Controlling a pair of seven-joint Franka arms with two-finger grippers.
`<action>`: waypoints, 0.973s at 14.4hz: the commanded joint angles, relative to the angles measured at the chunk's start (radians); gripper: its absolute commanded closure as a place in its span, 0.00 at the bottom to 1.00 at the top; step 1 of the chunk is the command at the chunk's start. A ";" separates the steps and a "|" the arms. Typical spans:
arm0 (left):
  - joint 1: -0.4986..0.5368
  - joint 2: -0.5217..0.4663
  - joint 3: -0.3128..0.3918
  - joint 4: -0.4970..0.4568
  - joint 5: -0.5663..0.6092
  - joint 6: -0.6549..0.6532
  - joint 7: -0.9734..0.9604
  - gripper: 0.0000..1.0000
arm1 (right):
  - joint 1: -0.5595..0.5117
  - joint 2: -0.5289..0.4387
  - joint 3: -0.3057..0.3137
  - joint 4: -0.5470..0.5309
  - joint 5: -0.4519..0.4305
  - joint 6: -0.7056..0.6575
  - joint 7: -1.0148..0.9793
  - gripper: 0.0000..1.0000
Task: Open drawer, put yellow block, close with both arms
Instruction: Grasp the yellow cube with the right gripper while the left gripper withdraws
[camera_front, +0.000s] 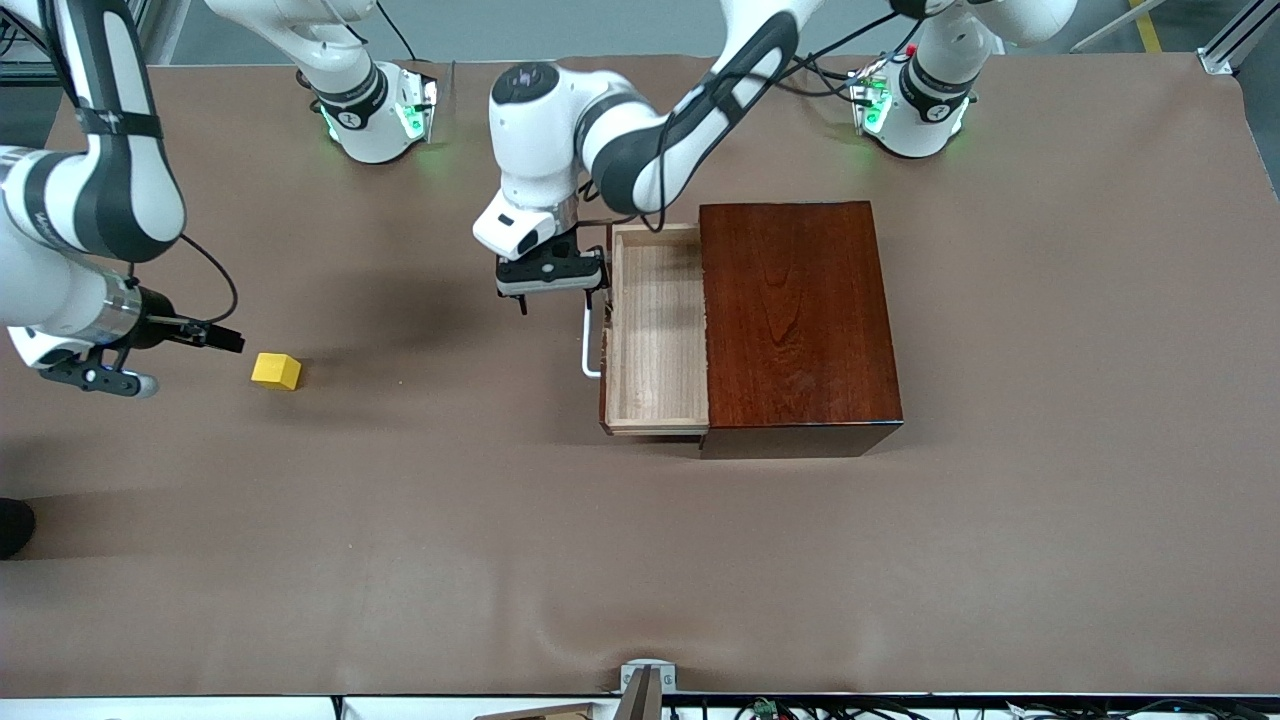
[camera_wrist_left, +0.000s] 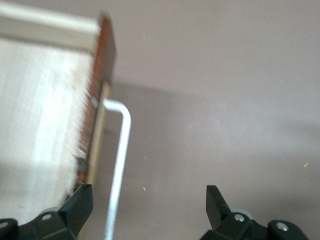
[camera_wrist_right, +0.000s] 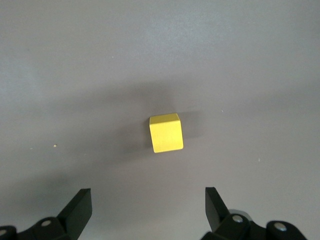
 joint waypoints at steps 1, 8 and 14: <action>0.017 -0.107 0.014 -0.023 0.070 -0.121 0.015 0.00 | -0.020 -0.006 0.014 -0.073 -0.022 0.081 -0.002 0.00; 0.188 -0.321 0.011 -0.035 0.062 -0.413 0.260 0.00 | -0.034 0.045 0.013 -0.160 -0.028 0.253 -0.044 0.00; 0.312 -0.405 0.008 -0.035 0.029 -0.537 0.407 0.00 | -0.080 0.123 0.014 -0.205 -0.031 0.432 -0.147 0.00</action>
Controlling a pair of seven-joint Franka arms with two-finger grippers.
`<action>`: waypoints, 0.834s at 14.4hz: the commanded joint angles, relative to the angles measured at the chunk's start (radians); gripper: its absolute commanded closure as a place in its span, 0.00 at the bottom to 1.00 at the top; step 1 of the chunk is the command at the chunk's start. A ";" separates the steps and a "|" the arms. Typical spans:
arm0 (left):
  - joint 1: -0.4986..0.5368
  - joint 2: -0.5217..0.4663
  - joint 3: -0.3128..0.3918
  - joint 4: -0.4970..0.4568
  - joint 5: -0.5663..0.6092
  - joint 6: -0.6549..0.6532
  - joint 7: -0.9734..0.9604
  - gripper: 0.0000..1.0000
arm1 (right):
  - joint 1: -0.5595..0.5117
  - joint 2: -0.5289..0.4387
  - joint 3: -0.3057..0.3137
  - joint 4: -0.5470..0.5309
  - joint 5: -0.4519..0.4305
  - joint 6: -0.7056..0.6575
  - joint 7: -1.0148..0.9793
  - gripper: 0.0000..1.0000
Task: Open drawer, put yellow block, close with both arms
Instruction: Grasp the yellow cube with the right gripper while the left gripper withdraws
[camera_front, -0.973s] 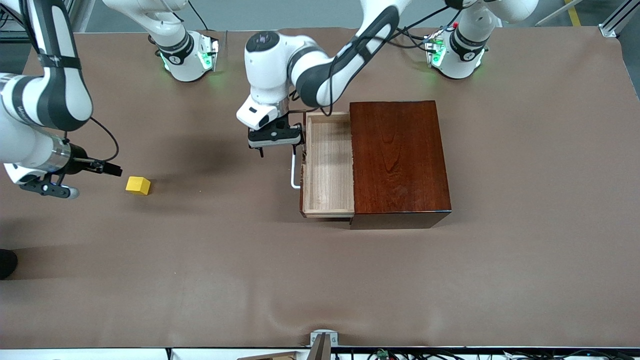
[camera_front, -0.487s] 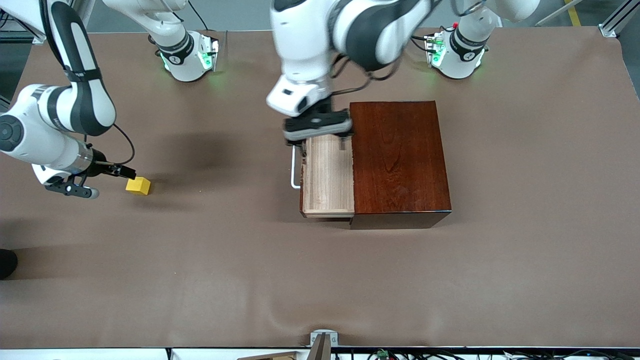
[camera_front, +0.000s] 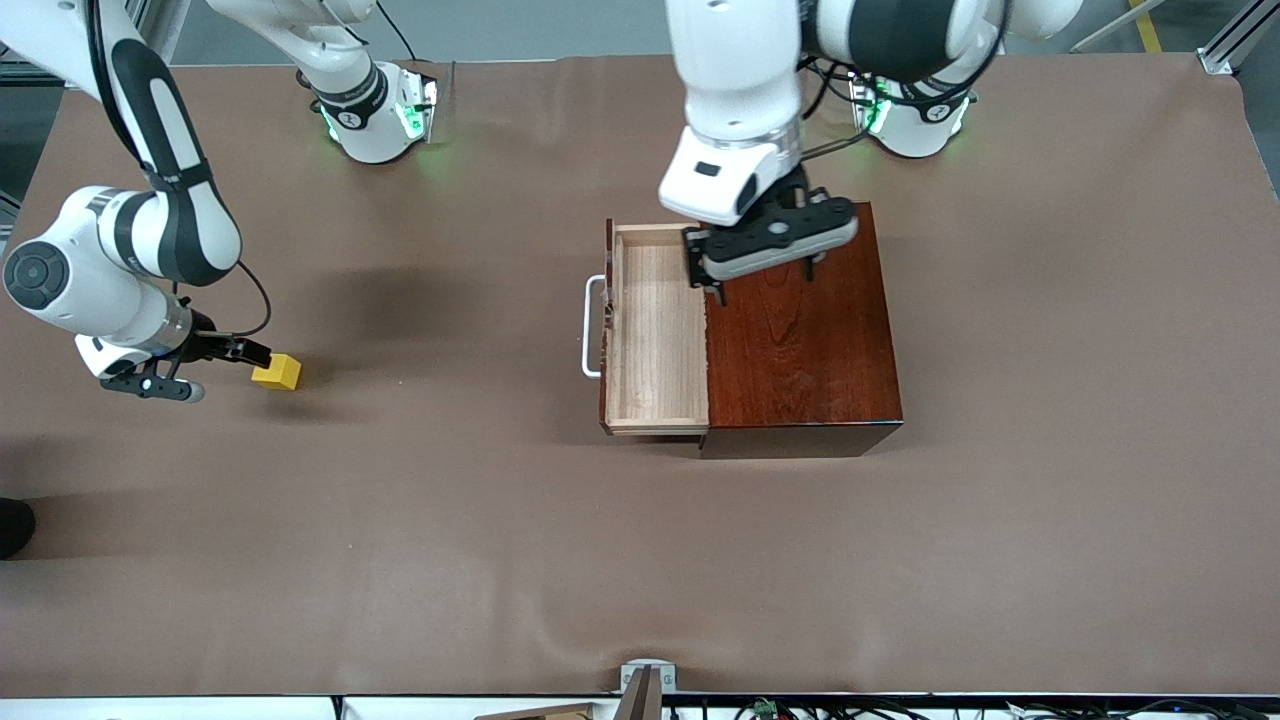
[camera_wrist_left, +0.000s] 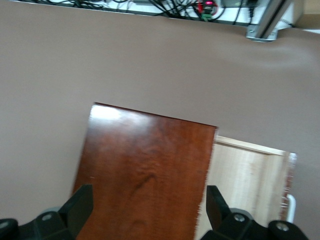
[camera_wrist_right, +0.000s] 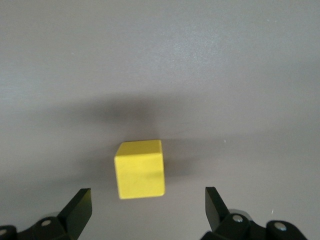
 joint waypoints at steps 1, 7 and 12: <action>0.087 -0.069 -0.011 -0.024 -0.033 -0.050 0.109 0.00 | -0.020 0.018 0.015 -0.050 -0.016 0.100 -0.021 0.00; 0.299 -0.175 -0.013 -0.093 -0.161 -0.059 0.287 0.00 | -0.020 0.050 0.018 -0.065 -0.008 0.136 -0.015 0.07; 0.431 -0.200 -0.011 -0.115 -0.231 -0.064 0.440 0.00 | -0.015 0.066 0.020 -0.087 0.004 0.177 -0.004 0.16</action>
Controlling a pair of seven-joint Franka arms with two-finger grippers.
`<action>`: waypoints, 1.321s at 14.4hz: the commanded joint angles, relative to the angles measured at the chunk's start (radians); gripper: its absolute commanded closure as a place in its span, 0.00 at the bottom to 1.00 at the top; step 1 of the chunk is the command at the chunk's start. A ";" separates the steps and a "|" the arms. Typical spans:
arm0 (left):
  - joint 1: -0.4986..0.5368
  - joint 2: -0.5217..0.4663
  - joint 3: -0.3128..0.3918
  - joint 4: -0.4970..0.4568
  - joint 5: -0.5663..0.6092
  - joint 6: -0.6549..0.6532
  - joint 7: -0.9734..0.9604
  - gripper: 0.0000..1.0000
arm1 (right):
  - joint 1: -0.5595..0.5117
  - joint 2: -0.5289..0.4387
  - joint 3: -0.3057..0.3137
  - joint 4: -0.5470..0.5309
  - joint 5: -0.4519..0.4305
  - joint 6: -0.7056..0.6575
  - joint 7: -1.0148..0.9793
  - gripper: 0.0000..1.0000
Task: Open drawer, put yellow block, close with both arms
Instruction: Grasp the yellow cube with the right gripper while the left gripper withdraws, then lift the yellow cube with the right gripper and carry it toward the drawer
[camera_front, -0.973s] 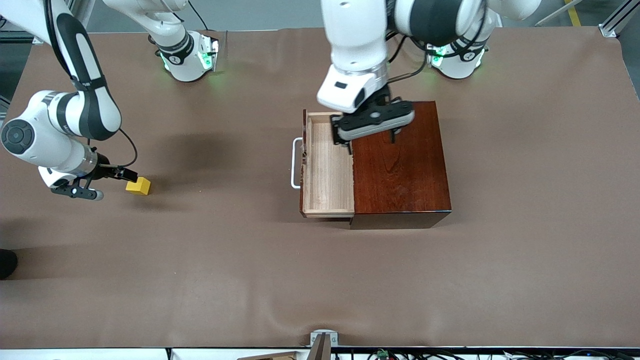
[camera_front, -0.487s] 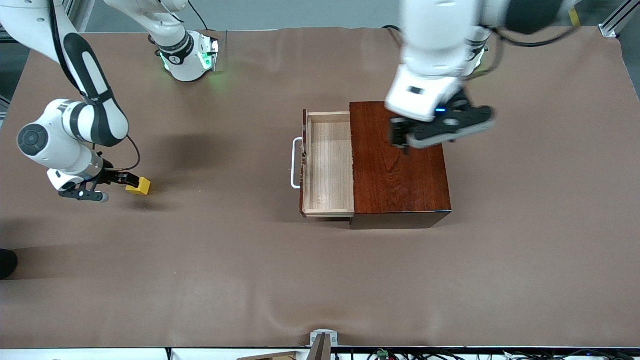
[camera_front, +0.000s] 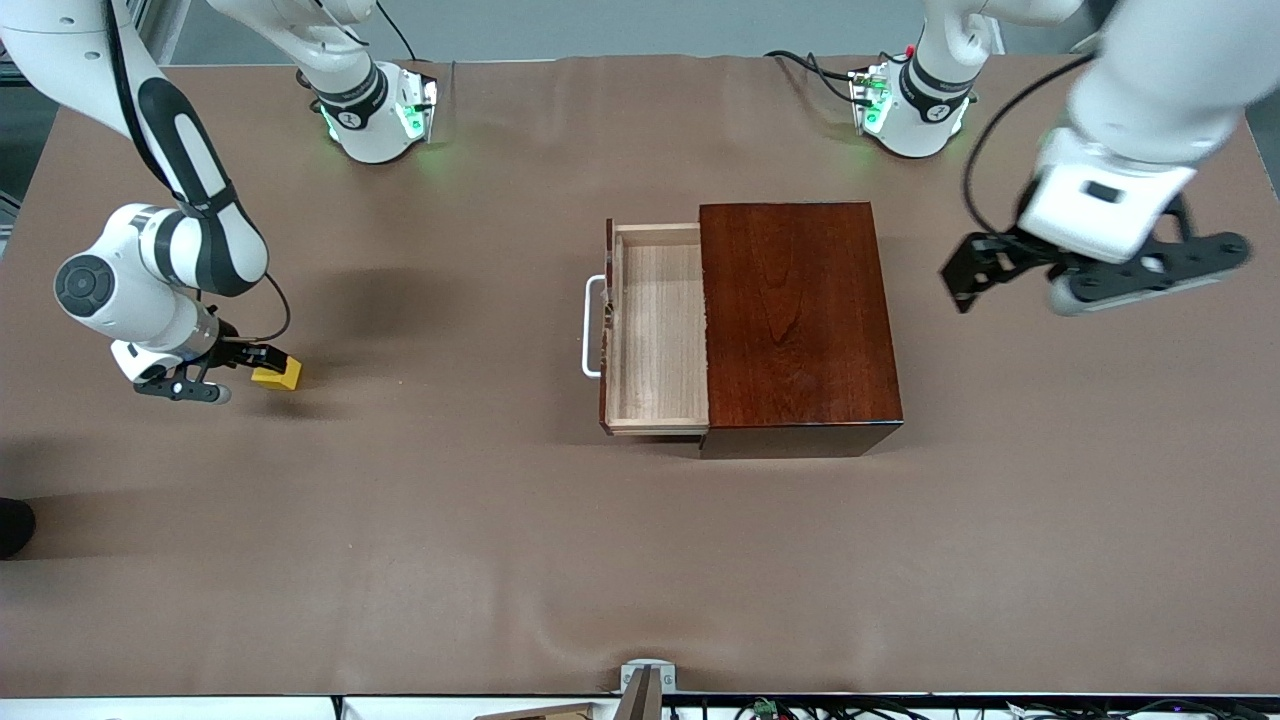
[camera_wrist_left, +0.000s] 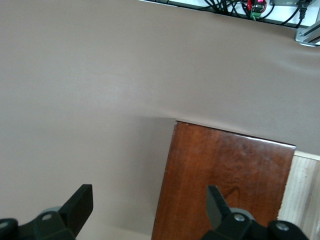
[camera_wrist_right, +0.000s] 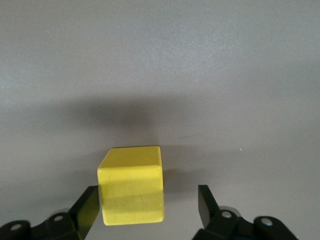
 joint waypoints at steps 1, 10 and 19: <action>0.042 -0.028 -0.010 -0.040 -0.019 -0.019 0.040 0.00 | -0.012 -0.003 0.015 -0.035 0.004 0.044 0.006 0.19; 0.220 -0.100 -0.055 -0.065 -0.084 -0.065 0.406 0.00 | -0.006 -0.005 0.018 -0.052 0.005 0.070 0.039 0.97; 0.305 -0.243 -0.116 -0.258 -0.082 -0.018 0.468 0.00 | 0.034 -0.127 0.024 -0.012 0.013 -0.112 0.083 1.00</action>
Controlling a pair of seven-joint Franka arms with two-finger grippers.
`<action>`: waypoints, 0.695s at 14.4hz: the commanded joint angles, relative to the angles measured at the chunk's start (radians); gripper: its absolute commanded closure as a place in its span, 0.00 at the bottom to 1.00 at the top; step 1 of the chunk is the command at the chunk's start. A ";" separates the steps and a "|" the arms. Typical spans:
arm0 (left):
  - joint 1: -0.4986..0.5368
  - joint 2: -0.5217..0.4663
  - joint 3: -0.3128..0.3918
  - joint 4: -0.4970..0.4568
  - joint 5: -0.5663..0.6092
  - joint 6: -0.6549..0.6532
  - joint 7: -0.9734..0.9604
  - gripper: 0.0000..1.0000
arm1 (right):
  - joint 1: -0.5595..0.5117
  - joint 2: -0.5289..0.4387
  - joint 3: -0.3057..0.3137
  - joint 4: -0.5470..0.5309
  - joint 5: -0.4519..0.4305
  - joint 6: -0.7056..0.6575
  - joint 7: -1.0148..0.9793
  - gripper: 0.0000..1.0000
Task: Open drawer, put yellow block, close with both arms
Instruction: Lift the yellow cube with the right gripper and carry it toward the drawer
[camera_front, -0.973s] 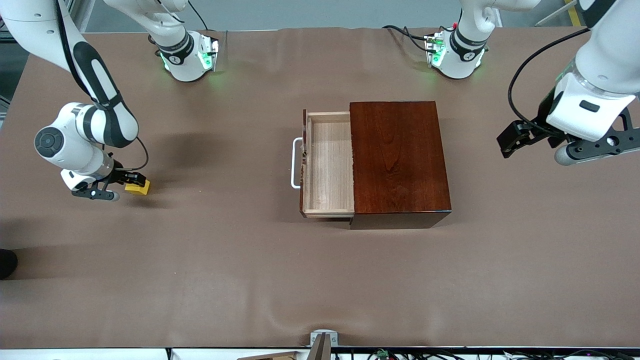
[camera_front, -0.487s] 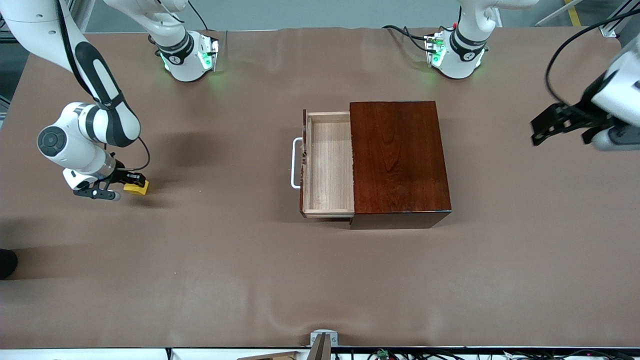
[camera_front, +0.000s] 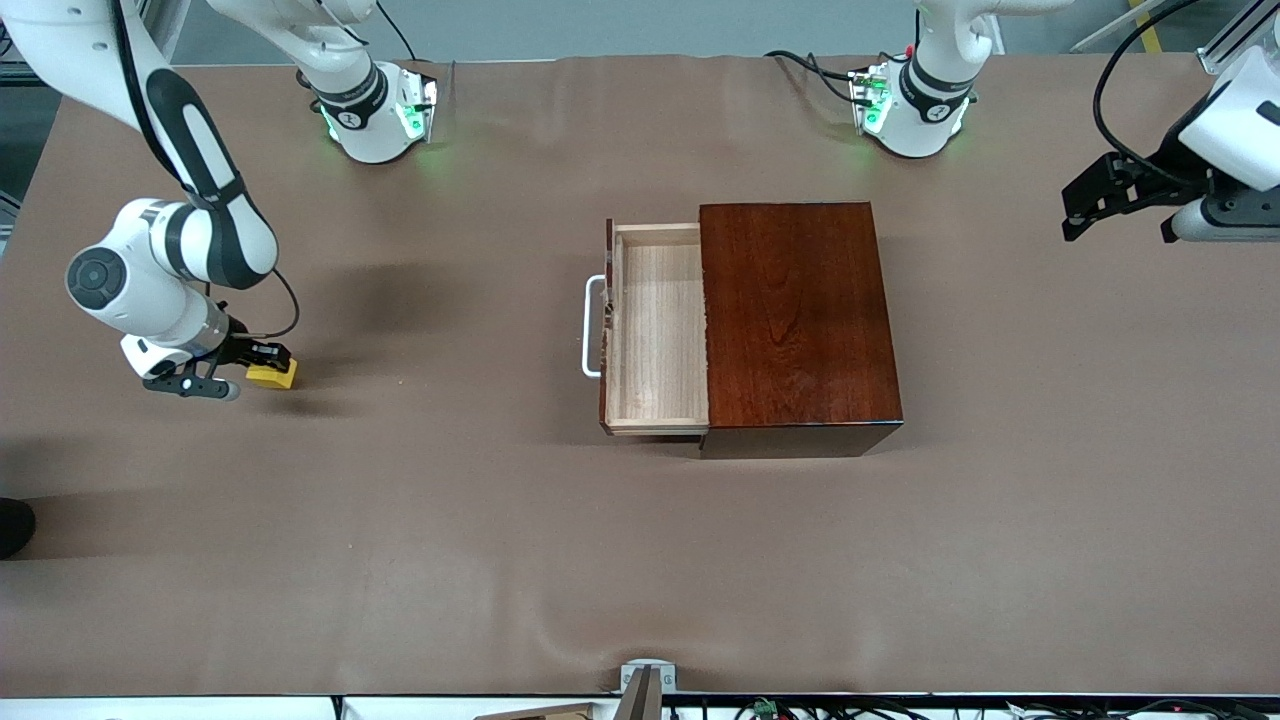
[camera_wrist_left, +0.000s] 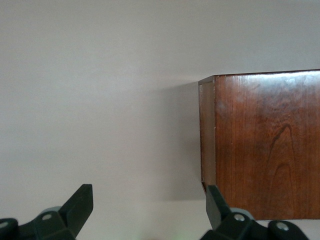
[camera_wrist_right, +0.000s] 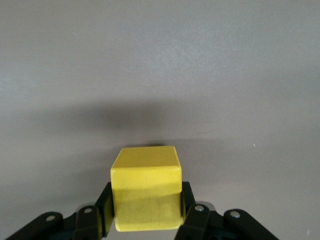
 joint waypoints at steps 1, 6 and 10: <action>0.026 -0.032 -0.006 -0.036 -0.015 0.024 0.042 0.00 | 0.037 -0.081 0.002 0.028 0.011 -0.133 0.061 1.00; 0.023 -0.038 -0.013 -0.031 -0.035 -0.005 0.023 0.00 | 0.083 -0.166 0.000 0.121 0.057 -0.364 0.098 1.00; 0.029 -0.026 -0.006 -0.030 -0.031 0.018 0.022 0.00 | 0.123 -0.207 0.002 0.210 0.074 -0.535 0.170 1.00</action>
